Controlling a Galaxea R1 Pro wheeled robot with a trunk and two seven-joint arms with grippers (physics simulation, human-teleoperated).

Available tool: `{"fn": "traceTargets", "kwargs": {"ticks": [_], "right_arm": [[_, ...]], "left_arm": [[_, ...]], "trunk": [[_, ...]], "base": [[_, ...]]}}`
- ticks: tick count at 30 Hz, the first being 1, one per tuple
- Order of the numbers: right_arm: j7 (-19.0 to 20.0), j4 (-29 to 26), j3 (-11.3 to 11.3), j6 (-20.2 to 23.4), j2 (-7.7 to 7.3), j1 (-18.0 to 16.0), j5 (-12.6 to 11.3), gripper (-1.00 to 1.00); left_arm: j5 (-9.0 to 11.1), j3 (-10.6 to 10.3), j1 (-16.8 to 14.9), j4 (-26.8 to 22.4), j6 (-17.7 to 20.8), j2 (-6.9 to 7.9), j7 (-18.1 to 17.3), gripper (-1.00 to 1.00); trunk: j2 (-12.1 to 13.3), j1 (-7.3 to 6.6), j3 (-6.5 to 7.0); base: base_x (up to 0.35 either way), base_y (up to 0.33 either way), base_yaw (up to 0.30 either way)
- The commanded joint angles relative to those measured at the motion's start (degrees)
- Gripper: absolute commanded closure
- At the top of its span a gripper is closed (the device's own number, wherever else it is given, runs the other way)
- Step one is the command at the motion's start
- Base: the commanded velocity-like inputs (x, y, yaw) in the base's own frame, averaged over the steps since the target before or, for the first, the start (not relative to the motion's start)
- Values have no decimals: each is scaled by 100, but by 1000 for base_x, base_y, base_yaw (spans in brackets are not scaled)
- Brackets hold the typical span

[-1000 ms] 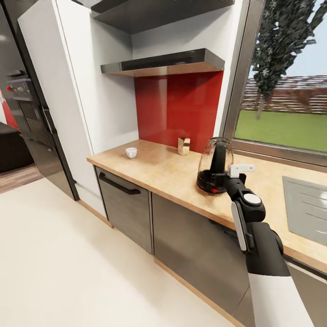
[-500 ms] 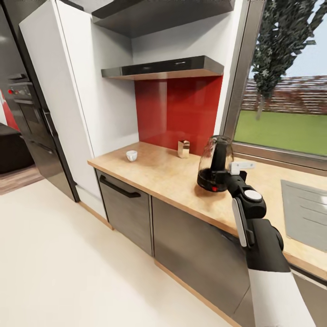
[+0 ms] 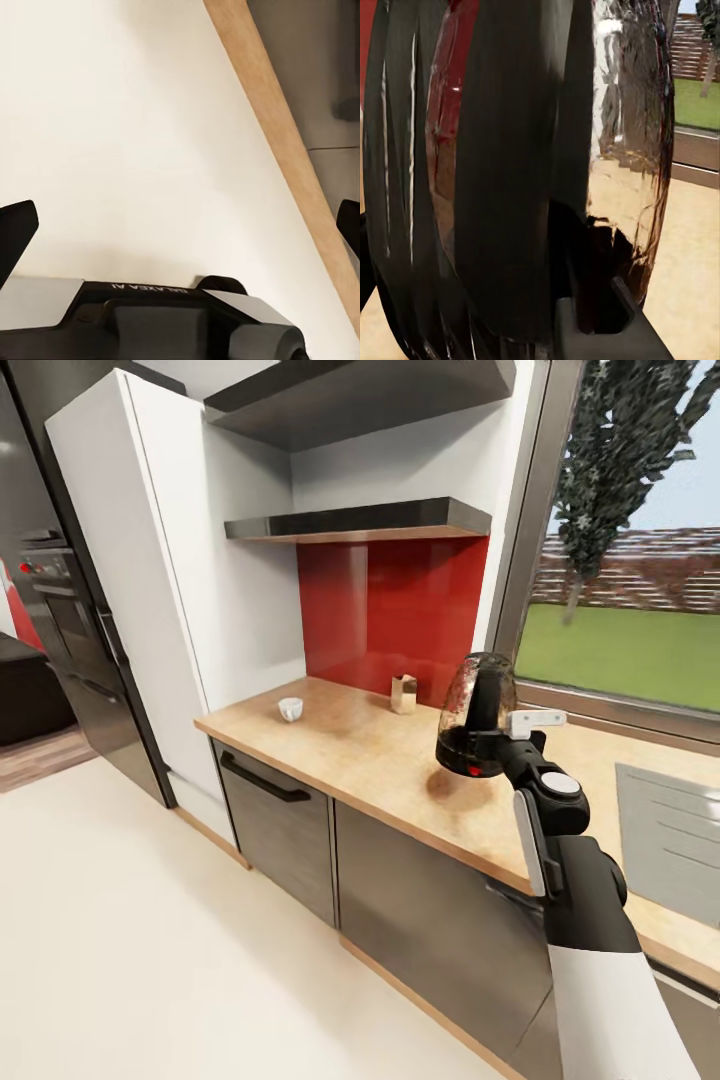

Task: Set up a coffee station on the kitchen countertop: keep the coffee maker on the countertop, move the bottle of coffee from the kitchen shelf to the counter next to the coffee maker, place a paper coffee filter on top of the coffee maker, put the saucer next to the coffee maker with the coffee cup on the saucer, and place the electric kettle next to the coffee maker.

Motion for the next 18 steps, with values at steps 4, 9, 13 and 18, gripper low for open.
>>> {"fn": "traceTargets", "kwargs": {"ticks": [4,9,13,18], "right_arm": [[159,-9,-12,21,-3,-5,45,100],[767,-9,-610,5,-30,2,45,100],[927,-9,-874,-59,-40,32,40,100],[955,-9,-896,-490,-41,79,39,100]], "left_arm": [[14,-35,0,3,-41,1,-14,-100],[14,-37,-1,-7,-41,1,-14,-100],[14,-37,-1,-14,-41,1,-14,-100],[14,-36,-2,-19,-41,1,-14,-100]], "trunk": [[38,-23,13],[38,-23,13],[38,-23,13],[38,-23,13]], "base": [[0,0,0],[0,0,0],[0,0,0],[0,0,0]]}}
